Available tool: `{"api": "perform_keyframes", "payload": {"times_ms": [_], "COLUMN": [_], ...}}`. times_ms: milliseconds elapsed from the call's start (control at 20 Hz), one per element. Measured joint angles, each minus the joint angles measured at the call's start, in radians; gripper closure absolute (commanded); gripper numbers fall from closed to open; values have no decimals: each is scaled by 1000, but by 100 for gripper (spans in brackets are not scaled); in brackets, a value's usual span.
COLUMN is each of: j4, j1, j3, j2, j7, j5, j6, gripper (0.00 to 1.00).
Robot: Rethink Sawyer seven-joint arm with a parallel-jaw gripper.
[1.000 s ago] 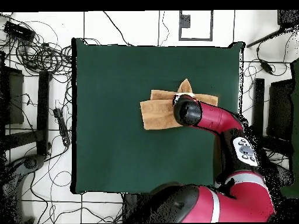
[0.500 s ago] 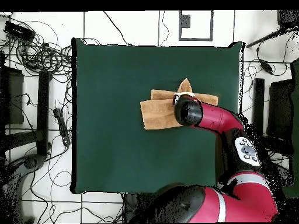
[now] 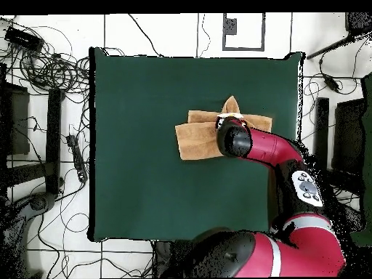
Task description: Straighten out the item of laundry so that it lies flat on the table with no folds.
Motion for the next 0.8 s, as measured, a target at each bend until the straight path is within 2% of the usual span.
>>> {"api": "perform_keyframes", "payload": {"times_ms": [300,600,800], "j4": [0,-2,-2], "j1": [-14,-26,-27], "j3": [6,5,5], "j2": [15,64,88], "j7": [0,0,0], "j5": [-24,-43,-49], "j6": [-142,-409,-512], "gripper": [0,0,0]}}
